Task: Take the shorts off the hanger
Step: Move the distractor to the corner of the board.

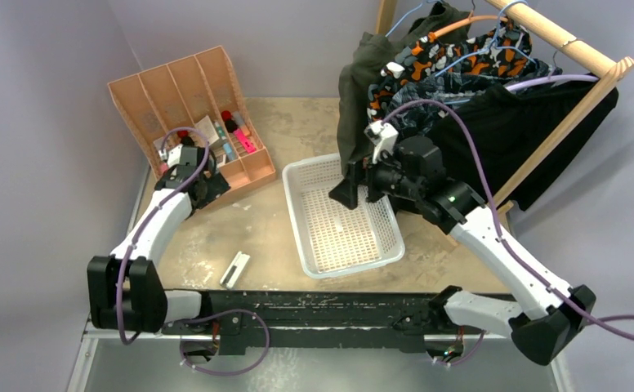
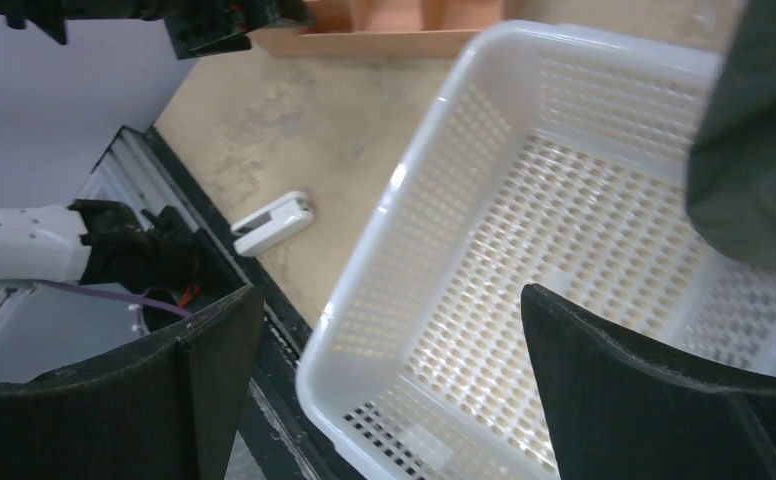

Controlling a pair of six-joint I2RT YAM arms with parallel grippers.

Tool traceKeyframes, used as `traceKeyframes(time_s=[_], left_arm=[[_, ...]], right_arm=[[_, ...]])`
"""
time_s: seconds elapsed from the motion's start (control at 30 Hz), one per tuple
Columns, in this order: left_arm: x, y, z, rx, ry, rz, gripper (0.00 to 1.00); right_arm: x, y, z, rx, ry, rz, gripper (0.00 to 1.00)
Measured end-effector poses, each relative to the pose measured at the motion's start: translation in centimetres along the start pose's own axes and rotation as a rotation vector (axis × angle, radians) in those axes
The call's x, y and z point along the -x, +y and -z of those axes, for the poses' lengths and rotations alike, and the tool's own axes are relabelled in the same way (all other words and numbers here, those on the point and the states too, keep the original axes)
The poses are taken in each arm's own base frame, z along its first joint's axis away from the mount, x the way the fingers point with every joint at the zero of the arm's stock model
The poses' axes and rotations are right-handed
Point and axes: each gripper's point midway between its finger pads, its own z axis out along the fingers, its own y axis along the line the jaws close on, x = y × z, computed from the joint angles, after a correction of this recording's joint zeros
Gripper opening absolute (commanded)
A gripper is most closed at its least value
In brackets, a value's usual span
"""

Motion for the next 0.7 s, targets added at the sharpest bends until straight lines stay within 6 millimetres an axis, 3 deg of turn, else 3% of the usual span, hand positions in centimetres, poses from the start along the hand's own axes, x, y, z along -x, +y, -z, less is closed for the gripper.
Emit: traceKeyframes(time_s=[0.13, 0.27, 0.4, 0.5, 0.6, 0.7], left_arm=[[1.2, 1.7, 0.9, 0.057, -0.078, 0.035, 0.94], [1.9, 1.9, 1.0, 0.068, -0.097, 0.022, 0.94], [4.4, 0.1, 2.0, 0.003, -0.157, 0.01, 0.94], [6.2, -2.3, 2.5, -0.081, -0.177, 0.007, 0.94], [6.8, -3.9, 1.7, -0.12, -0.167, 0.001, 0.93], [6.1, -4.3, -0.2, -0.102, -0.13, -0.013, 0.94]], right_arm=[[-0.2, 4.1, -2.5, 0.103, 0.025, 0.043, 1.0], [-1.8, 6.2, -5.0, 0.126, 0.09, 0.075, 0.99], [-3.2, 6.3, -6.2, 0.093, 0.128, 0.089, 0.99], [-2.7, 6.0, -5.9, 0.067, 0.106, 0.089, 0.99], [-1.8, 5.9, -5.1, 0.05, 0.067, 0.087, 0.99], [-1.1, 5.8, -4.3, 0.035, 0.034, 0.084, 0.99]])
